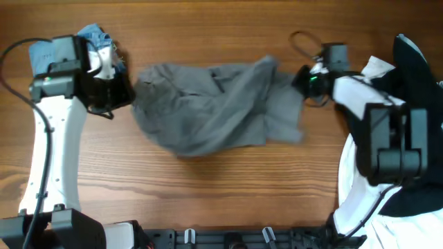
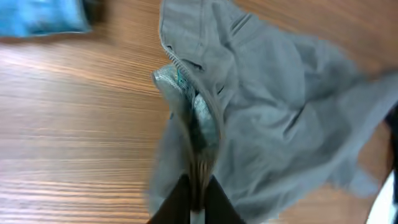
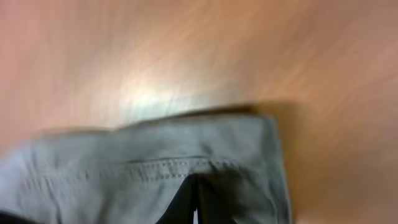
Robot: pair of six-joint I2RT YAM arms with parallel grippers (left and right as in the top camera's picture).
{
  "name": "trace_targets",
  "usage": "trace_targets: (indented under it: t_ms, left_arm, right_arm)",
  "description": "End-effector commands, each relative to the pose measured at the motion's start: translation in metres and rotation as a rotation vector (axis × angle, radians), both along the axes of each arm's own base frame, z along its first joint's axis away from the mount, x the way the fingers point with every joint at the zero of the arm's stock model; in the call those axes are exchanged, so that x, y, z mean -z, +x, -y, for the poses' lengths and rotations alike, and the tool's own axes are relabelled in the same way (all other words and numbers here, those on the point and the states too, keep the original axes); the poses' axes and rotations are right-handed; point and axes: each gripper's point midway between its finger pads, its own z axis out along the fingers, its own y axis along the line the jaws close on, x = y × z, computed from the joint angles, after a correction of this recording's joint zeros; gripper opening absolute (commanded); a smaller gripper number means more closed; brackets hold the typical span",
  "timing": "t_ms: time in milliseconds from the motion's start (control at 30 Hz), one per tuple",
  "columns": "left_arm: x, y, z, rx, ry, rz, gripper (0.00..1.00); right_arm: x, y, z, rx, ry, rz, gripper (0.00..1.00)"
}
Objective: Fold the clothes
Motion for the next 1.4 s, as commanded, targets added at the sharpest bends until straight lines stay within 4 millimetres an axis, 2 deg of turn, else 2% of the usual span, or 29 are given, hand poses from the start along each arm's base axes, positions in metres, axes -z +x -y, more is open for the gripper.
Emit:
trace_targets:
  t_ms: [0, 33, 67, 133, 167, 200, 233, 267, 300, 333, 367, 433, 467, 533, 633, 667, 800, 833, 900, 967, 1067, 1133, 1167, 1200, 1267, 1367]
  left_arm:
    - [-0.001, 0.001, 0.039, 0.116, -0.024, 0.015, 0.27]
    - [-0.002, 0.002, 0.048, 0.143, -0.023, 0.027, 0.29]
    - [-0.004, 0.005, 0.055, 0.162, -0.023, 0.045, 0.29]
    - [-0.007, 0.009, 0.062, 0.158, -0.032, 0.065, 0.28]
    - [-0.008, 0.012, 0.064, 0.151, -0.037, 0.075, 0.27]
    - [-0.009, 0.014, 0.064, 0.146, -0.039, 0.083, 0.27]
    - [-0.009, 0.015, 0.064, 0.145, -0.036, 0.085, 0.29]
    - [-0.009, 0.015, 0.062, 0.143, -0.024, 0.084, 0.35]
    - [-0.008, 0.015, 0.059, 0.135, -0.006, 0.084, 0.41]
    - [-0.007, 0.016, 0.055, 0.126, 0.014, 0.085, 0.46]
    - [-0.007, 0.017, 0.054, 0.123, 0.022, 0.086, 0.47]
    - [-0.005, 0.019, 0.053, 0.120, 0.028, 0.085, 0.50]
    - [-0.002, 0.019, 0.053, 0.120, 0.028, 0.079, 0.51]
    - [0.002, 0.019, 0.053, 0.120, 0.028, 0.062, 0.53]
    - [0.008, 0.020, 0.053, 0.120, 0.028, 0.047, 0.53]
    - [0.009, 0.020, 0.053, 0.120, 0.027, 0.043, 0.53]
    - [0.021, 0.024, 0.053, 0.121, 0.027, 0.016, 0.53]
    - [0.025, 0.024, 0.053, 0.121, 0.027, 0.005, 0.53]
    - [0.027, 0.023, 0.053, 0.122, 0.027, -0.006, 0.53]
    - [0.027, 0.023, 0.053, 0.148, 0.039, 0.001, 0.53]
    - [0.027, 0.020, 0.052, 0.147, 0.038, -0.008, 0.54]
    - [0.028, 0.019, 0.052, 0.147, 0.038, -0.013, 0.54]
    - [0.028, 0.019, 0.052, 0.147, 0.038, -0.013, 0.55]
    - [0.028, 0.019, 0.052, 0.147, 0.038, -0.014, 0.55]
    - [0.028, 0.018, 0.052, 0.147, 0.038, -0.017, 0.55]
    - [0.028, 0.018, 0.052, 0.147, 0.038, -0.017, 0.56]
  right_arm:
    - [-0.006, 0.025, 0.099, 0.139, -0.068, 0.044, 0.04]
    - [-0.026, 0.035, 0.108, 0.099, -0.068, 0.086, 0.06]
    - [-0.052, 0.041, 0.112, 0.027, -0.062, 0.120, 0.15]
    - [-0.085, 0.036, 0.105, -0.087, -0.038, 0.138, 0.39]
    - [-0.113, 0.025, 0.089, -0.202, -0.018, 0.162, 0.47]
    - [-0.130, 0.012, 0.078, -0.261, -0.001, 0.167, 0.50]
    - [-0.144, -0.011, 0.067, -0.287, 0.014, 0.123, 0.51]
    - [-0.150, -0.031, 0.058, -0.293, 0.036, 0.062, 0.53]
    - [-0.149, -0.054, 0.048, -0.304, 0.060, -0.026, 0.55]
    - [-0.138, -0.078, 0.041, -0.321, 0.050, -0.139, 0.57]
    - [-0.126, -0.091, 0.037, -0.337, 0.029, -0.208, 0.60]
    - [-0.080, -0.123, 0.019, -0.383, -0.005, -0.338, 0.69]
    - [-0.055, -0.132, 0.018, -0.360, -0.039, -0.377, 0.72]
    - [-0.017, -0.136, 0.010, -0.335, -0.040, -0.342, 0.74]
    - [0.009, -0.147, 0.004, -0.343, -0.021, -0.315, 0.74]
    - [0.011, -0.149, 0.001, -0.358, -0.004, -0.305, 0.74]
    - [0.007, -0.151, -0.045, -0.513, 0.150, -0.183, 0.68]
    - [0.007, -0.155, -0.049, -0.540, 0.145, -0.189, 0.66]
    - [0.005, -0.158, -0.042, -0.503, 0.107, -0.228, 0.64]
    - [-0.018, -0.161, -0.041, -0.501, 0.097, -0.198, 0.65]
    - [-0.044, -0.171, -0.024, -0.395, 0.010, -0.225, 0.74]
    - [-0.040, -0.175, -0.018, -0.385, -0.024, -0.248, 0.78]
    - [-0.032, -0.175, -0.020, -0.388, -0.018, -0.252, 0.78]
    - [-0.008, -0.187, -0.036, -0.414, 0.045, -0.266, 0.79]
    - [0.002, -0.194, -0.053, -0.457, 0.105, -0.244, 0.79]
    - [0.009, -0.194, -0.065, -0.489, 0.113, -0.198, 0.78]
